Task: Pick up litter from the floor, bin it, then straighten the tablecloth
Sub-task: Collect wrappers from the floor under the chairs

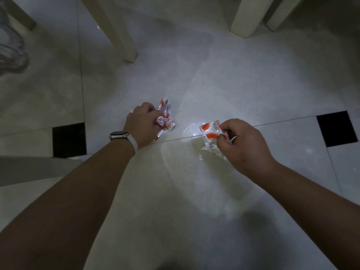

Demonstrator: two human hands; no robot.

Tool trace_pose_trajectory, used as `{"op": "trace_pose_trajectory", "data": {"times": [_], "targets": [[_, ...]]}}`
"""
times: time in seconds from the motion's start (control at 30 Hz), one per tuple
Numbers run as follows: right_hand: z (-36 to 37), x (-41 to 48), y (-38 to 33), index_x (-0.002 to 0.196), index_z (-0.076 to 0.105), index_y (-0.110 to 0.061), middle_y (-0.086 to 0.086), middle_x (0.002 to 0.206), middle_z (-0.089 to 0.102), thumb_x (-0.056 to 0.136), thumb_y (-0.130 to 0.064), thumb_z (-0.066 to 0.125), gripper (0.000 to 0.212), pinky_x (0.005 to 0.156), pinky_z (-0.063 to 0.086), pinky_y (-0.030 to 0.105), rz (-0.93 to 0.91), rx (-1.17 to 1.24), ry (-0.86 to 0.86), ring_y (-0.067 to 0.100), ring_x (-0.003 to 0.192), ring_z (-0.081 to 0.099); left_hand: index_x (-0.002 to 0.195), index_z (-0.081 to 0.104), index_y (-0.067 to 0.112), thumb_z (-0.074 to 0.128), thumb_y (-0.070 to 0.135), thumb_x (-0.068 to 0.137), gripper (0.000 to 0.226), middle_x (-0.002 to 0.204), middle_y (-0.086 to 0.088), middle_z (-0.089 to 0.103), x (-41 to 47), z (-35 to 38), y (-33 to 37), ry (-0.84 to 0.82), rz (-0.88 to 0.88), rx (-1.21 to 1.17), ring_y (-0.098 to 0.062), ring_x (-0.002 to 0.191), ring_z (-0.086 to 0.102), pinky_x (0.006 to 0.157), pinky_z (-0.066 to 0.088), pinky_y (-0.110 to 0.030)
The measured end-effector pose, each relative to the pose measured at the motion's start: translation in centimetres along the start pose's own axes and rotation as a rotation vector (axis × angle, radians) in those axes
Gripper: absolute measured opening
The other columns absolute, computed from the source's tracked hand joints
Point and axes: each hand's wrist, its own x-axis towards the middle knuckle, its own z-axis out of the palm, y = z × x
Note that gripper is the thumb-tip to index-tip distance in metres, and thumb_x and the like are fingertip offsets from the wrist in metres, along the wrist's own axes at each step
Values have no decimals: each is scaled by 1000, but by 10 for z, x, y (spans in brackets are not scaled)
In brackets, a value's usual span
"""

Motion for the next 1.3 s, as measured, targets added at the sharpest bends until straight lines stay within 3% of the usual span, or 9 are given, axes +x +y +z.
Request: {"op": "trace_pose_trajectory", "data": {"times": [0.17,0.47,0.57,0.67,0.77,0.87,1.1,1.2,1.3], "targets": [[0,-1,1,95,64,-17,-5,83,60,88,-20,65,7,58,38,11,-15,10,-4,8,72,55,90,75,11,72,18,80,13,102,-11,63,-9,12,10,103,-29,-55,-32,91,56,73,37,-34],[-4,1,-5,92,63,-20,-5,84,60,87,-18,63,5,65,44,24,-40,65,-30,10,75,55,89,70,15,66,17,87,6,87,-5,66,-41,-3,34,128,-138,-245,-25,82,58,68,40,-33],[-12,-1,-11,91,62,-22,-7,83,59,87,-19,62,5,61,41,20,-58,74,-51,8,73,54,90,72,12,67,13,84,8,91,-10,68,-55,-16,48,155,-171,-240,-31,88,60,77,46,-39],[-27,-7,-20,88,59,-24,-10,80,56,87,-19,61,6,57,36,17,-75,81,-76,4,73,52,90,72,12,69,14,84,8,91,-10,70,-69,-37,64,232,-219,-264,-31,87,62,75,44,-34],[-49,-23,-33,85,59,-23,-10,77,55,86,-20,62,4,57,34,18,-52,90,-96,5,72,52,86,72,14,68,17,85,5,86,-7,69,-85,-64,86,245,-267,-295,-28,83,63,71,46,-33],[-79,-44,-49,84,57,-27,-12,77,55,86,-20,62,9,58,34,14,-7,113,-120,2,74,52,83,72,13,70,16,83,3,81,-3,68,-105,-97,111,255,-271,-326,-23,78,62,67,38,-23],[-180,-102,-109,87,59,-28,-12,80,58,85,-21,61,8,62,43,19,102,126,-129,7,74,55,77,63,30,65,26,88,12,66,17,57,-161,-205,182,205,-310,-444,5,65,55,54,33,-8],[-234,-122,-143,87,61,-26,-11,80,60,85,-22,61,5,62,46,26,141,137,-99,8,72,56,78,64,26,66,26,89,11,65,18,57,-181,-262,217,189,-296,-489,10,64,54,54,34,-6],[-291,-137,-181,91,63,-22,-9,80,61,85,-22,63,5,59,42,22,139,131,-49,7,71,55,81,68,20,67,26,88,10,68,14,61,-194,-320,246,180,-312,-548,9,63,54,54,34,-5]]}}
